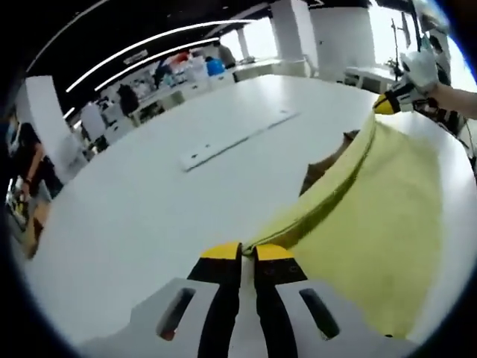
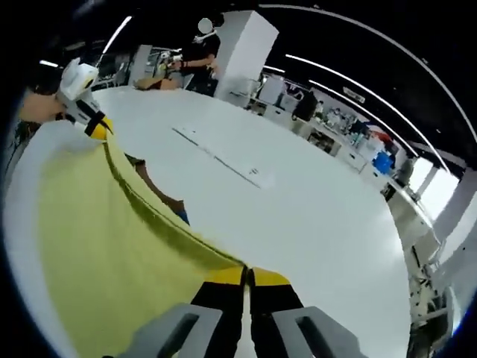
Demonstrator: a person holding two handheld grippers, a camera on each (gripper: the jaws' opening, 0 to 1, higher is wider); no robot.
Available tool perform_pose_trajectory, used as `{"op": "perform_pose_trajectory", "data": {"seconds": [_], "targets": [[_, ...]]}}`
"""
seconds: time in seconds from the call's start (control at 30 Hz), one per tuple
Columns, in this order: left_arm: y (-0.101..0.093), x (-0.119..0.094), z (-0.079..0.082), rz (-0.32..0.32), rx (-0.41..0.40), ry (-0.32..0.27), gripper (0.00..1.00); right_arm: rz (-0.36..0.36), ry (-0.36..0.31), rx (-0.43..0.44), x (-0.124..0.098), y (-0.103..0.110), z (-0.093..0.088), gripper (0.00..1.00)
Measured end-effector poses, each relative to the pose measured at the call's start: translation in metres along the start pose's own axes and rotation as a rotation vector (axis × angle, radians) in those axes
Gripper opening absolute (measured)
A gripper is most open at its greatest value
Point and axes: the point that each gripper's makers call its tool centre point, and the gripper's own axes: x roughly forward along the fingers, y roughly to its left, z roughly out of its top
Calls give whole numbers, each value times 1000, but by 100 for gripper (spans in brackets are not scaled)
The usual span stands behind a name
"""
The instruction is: Fold the garment on the visible template until the final outline fits inside the template.
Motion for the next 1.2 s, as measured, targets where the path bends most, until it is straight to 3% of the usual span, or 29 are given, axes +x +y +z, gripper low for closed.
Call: {"op": "perform_pose_trajectory", "data": {"seconds": [0.07, 0.13, 0.3, 0.4, 0.67, 0.83, 1.0, 1.2], "targets": [[1, 1, 3, 12, -119, -19, 2, -12, -20, 103, 3, -3, 1, 0], [3, 3, 3, 24, -153, -21, 2, -23, -17, 140, 6, -5, -1, 0], [1, 9, 4, 45, -95, -10, 3, -53, 11, 165, 13, -5, -10, 0], [5, 8, 5, 71, -115, -19, 6, -70, 7, 203, 9, -8, -8, 3], [10, -3, 11, 79, -128, -59, 34, -10, 20, 292, -3, 0, -7, 31], [6, -10, 10, 61, -106, -55, 57, 37, 15, 320, -13, 10, 0, 48], [0, -25, 14, 27, -136, -93, 66, 76, 2, 323, -26, 24, 7, 61], [-13, -47, 18, -16, -111, -123, 72, 128, 8, 319, -42, 41, 7, 74]]}}
